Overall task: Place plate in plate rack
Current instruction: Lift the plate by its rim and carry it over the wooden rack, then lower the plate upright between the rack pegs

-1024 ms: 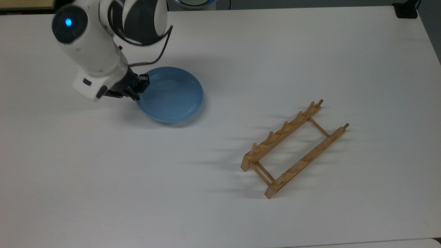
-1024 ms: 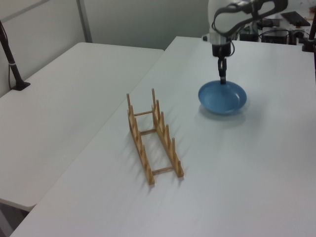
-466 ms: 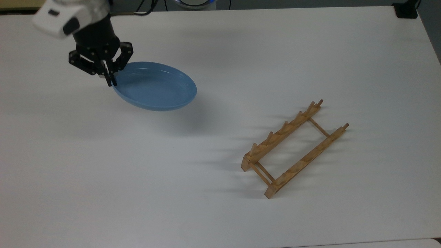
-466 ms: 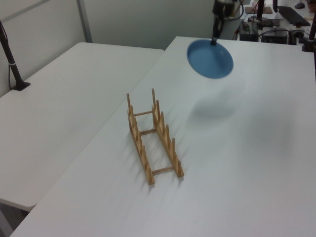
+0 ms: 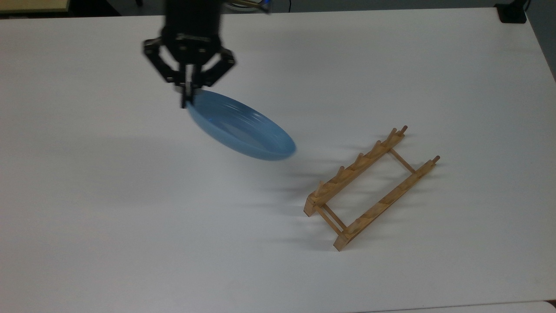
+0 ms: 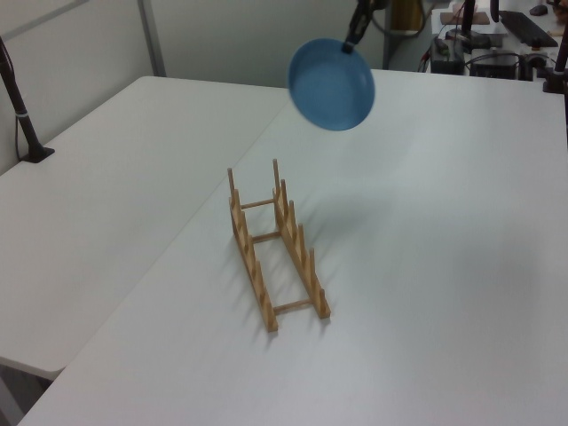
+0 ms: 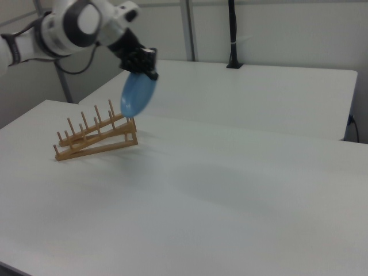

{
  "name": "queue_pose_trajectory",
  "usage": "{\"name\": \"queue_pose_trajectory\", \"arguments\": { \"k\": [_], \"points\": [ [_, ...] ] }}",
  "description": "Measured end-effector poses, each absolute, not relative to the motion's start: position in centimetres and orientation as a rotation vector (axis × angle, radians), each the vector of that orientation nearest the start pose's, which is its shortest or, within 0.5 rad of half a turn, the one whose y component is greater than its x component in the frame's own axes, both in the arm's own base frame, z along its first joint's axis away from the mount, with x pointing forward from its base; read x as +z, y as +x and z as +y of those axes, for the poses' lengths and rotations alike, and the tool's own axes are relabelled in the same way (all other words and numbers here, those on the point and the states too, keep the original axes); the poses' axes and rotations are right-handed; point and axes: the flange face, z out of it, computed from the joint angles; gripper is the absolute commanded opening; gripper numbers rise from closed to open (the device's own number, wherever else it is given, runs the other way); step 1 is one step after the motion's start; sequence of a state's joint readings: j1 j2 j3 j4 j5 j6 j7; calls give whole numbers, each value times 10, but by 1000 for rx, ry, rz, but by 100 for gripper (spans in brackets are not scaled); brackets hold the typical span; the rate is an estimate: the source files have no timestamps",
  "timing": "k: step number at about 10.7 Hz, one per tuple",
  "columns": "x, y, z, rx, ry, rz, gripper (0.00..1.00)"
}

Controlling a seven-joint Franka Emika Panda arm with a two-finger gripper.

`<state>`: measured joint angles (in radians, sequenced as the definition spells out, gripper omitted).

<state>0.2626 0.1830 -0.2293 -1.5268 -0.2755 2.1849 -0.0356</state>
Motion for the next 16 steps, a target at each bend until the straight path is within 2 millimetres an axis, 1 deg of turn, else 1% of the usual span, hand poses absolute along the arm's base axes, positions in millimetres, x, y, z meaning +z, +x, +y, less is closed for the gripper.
{"name": "queue_pose_trajectory", "arguments": {
  "k": [1,2,3,4,5,8,9,10,11,12,14,15,16],
  "points": [
    [609,654,67,-904,-3358,-254,0],
    [612,650,102,-1002,-3377,-216,0],
    [614,647,132,-1092,-3381,-188,0],
    [616,644,154,-1155,-3376,-184,0],
    [613,642,176,-1193,-3373,-212,0],
    [588,632,249,-1302,-3367,-309,0],
    [580,627,270,-1332,-3365,-360,0],
    [573,624,284,-1344,-3362,-397,0],
    [567,622,294,-1339,-3364,-424,0],
    [559,623,299,-1335,-3376,-450,0],
    [534,629,304,-1338,-3421,-491,0],
    [524,632,306,-1353,-3433,-484,0],
    [523,632,311,-1366,-3426,-486,0]
  ]
}}
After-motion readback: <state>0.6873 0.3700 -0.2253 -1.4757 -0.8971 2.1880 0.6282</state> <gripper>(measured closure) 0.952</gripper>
